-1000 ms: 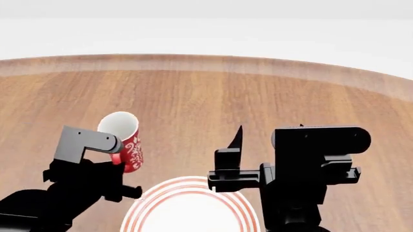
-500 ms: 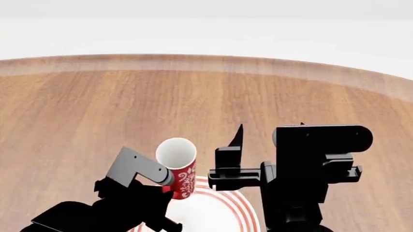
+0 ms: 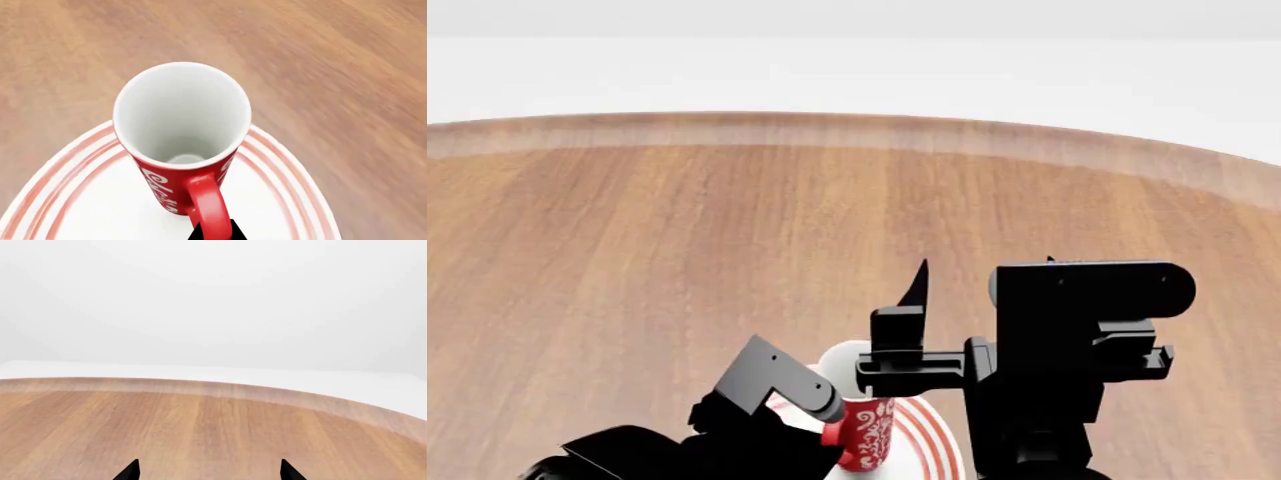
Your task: Pick up the red mug and put it on the plate
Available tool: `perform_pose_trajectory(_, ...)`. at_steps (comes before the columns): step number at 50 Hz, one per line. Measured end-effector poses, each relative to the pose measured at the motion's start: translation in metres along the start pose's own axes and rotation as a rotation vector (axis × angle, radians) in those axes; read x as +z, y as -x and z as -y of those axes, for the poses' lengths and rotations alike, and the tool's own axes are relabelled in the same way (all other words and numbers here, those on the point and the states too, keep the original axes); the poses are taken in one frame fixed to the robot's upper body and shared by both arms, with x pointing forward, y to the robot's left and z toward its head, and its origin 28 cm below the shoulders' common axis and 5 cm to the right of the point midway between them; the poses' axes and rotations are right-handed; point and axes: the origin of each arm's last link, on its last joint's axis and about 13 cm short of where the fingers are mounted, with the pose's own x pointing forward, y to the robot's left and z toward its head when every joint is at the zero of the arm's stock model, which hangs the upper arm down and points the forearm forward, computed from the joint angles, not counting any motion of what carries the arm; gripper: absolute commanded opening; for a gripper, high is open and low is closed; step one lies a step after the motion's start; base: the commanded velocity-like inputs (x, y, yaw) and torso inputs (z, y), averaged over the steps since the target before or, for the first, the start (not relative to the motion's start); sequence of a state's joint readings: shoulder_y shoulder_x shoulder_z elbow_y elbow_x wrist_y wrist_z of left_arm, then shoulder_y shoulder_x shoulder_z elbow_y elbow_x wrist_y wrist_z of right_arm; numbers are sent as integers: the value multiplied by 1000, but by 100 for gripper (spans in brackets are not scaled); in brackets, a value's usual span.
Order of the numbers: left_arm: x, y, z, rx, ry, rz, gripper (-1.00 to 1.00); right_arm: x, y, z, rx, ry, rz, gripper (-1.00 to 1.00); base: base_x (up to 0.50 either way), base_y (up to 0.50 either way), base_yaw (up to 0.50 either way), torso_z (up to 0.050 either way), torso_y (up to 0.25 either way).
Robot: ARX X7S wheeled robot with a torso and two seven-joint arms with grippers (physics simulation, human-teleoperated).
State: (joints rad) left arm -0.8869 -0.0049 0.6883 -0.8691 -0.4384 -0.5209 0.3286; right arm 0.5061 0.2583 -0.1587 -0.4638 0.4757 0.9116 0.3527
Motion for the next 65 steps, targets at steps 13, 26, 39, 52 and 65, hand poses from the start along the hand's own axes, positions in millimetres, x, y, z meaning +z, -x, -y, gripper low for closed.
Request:
perform_pose_trajectory(13, -1, -7, 0, -30, 32, -41, -100, -1, 0, 1, -1, -3, -3, 100, 0, 0, 0, 0, 0)
perform_pose_trajectory(26, -2, -7, -1, -3, 63, -65, 100, -1, -1, 1, -2, -5, -4, 100, 0, 0, 0, 0, 0)
perform_pose_trajectory(39, -8, -6, -5, 31, 35, -108, 100, -3, -2, 1, -2, -8, -6, 100, 0, 0, 0, 0, 0)
perform_pose_trajectory(52, -7, 11, -4, 29, 13, -101, 100, -5, -3, 3, -4, -10, -12, 100, 0, 0, 0, 0, 0)
perform_pose_trajectory(65, -3, 62, -3, 21, 37, -16, 100, -7, -4, 2, -2, -10, -18, 100, 0, 0, 0, 0, 0)
